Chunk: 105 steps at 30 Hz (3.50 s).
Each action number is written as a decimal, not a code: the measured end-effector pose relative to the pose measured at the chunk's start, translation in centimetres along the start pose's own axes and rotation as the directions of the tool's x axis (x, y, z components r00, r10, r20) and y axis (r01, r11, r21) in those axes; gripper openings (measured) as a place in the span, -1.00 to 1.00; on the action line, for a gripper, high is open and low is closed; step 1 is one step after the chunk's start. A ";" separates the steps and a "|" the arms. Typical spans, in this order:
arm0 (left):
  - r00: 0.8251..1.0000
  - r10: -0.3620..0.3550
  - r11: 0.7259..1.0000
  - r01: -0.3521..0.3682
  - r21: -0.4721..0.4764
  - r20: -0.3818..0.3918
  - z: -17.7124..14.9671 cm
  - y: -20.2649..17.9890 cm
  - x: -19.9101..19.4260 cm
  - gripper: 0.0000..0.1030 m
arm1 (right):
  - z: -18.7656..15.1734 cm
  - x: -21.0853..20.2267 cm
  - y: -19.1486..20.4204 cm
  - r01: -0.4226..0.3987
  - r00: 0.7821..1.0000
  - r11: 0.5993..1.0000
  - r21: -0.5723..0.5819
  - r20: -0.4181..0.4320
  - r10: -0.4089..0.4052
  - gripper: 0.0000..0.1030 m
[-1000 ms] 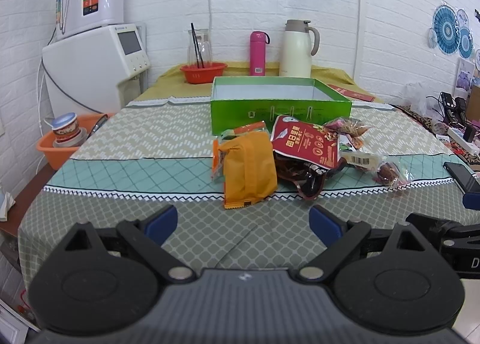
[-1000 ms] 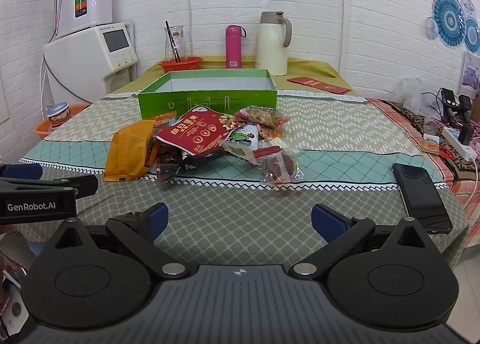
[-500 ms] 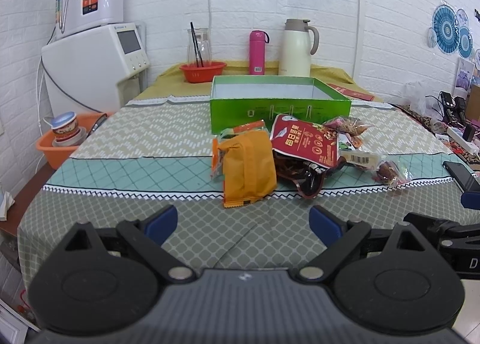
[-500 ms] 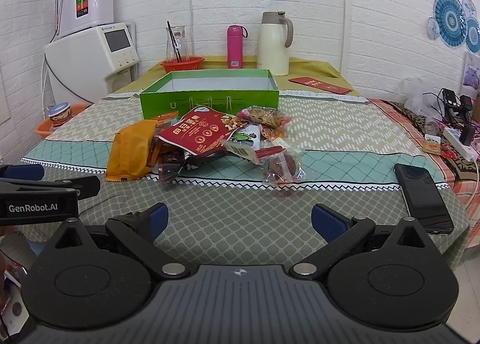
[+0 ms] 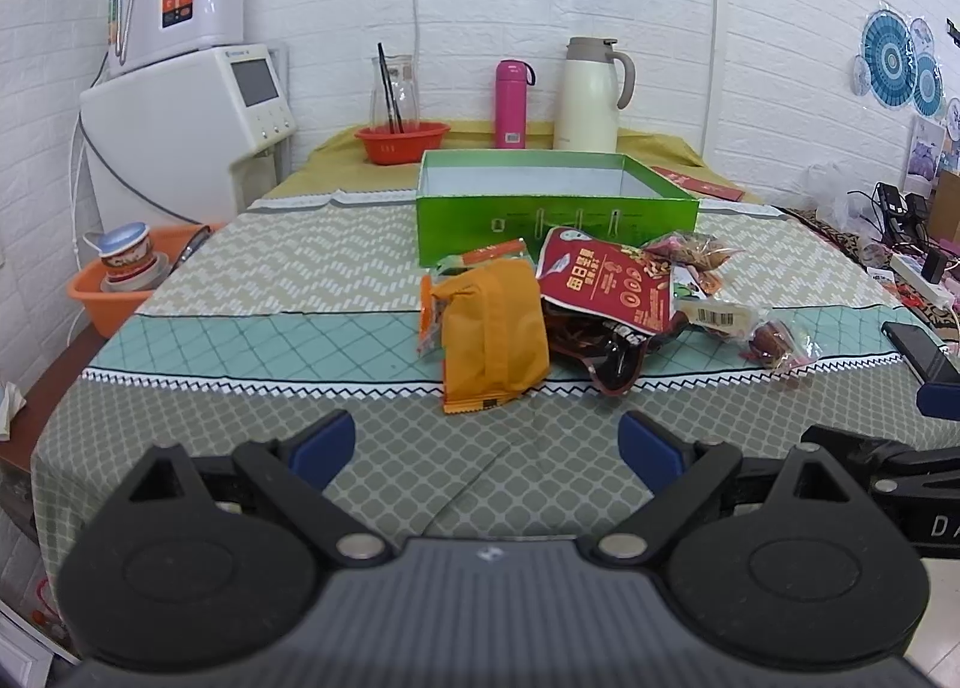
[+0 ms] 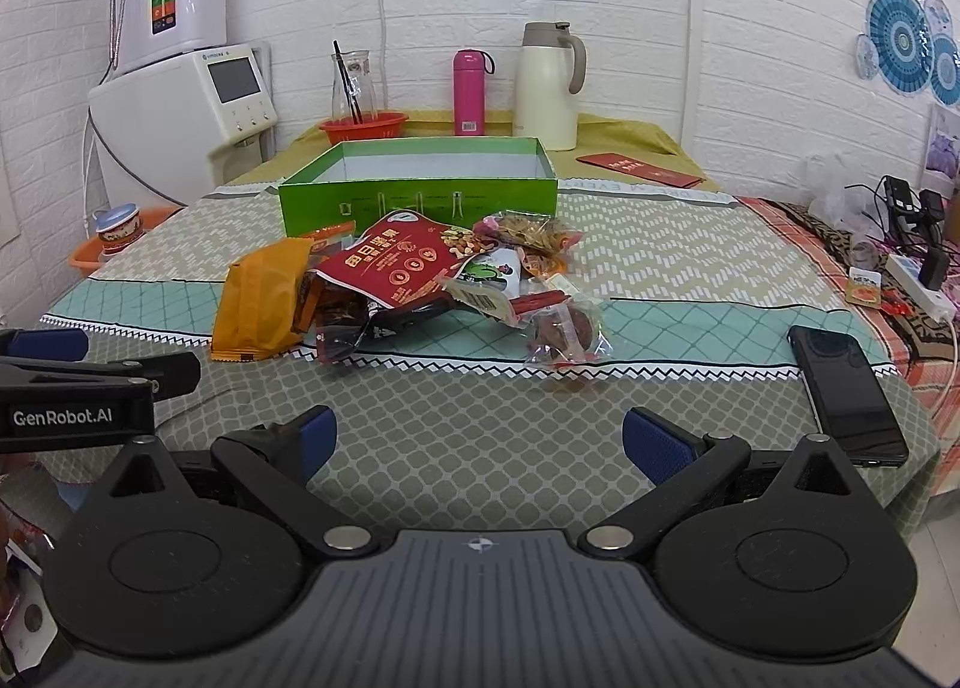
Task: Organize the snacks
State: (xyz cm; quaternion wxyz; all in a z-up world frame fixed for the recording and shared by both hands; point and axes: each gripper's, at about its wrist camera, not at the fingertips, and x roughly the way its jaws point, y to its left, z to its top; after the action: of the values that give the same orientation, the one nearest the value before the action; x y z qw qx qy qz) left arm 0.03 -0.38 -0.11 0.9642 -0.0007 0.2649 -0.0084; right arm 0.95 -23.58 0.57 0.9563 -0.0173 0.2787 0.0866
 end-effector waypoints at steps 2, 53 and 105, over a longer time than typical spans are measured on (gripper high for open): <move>1.000 -0.002 1.000 0.002 0.000 0.000 0.0 0.0 0.0 0.82 | 0.0 0.0 -0.1 0.001 1.000 1.000 -0.002 0.002 -0.001 1.00; 0.929 -0.341 0.939 0.331 -0.090 -0.141 3.9 6.8 12.2 0.08 | 5.7 12.2 3.8 -0.092 0.995 0.985 -0.145 0.031 0.098 1.00; 0.882 -0.471 0.874 0.465 -0.141 -0.014 18.7 6.1 21.4 -0.50 | 17.0 20.7 4.8 -0.376 0.917 0.897 -0.234 0.047 0.397 0.04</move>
State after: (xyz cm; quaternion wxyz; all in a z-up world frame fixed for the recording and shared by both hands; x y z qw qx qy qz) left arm 28.12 5.27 4.99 0.9247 -0.1290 0.2797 -0.2237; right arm 26.29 -14.22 3.84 0.9241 -0.0632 0.2201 0.3058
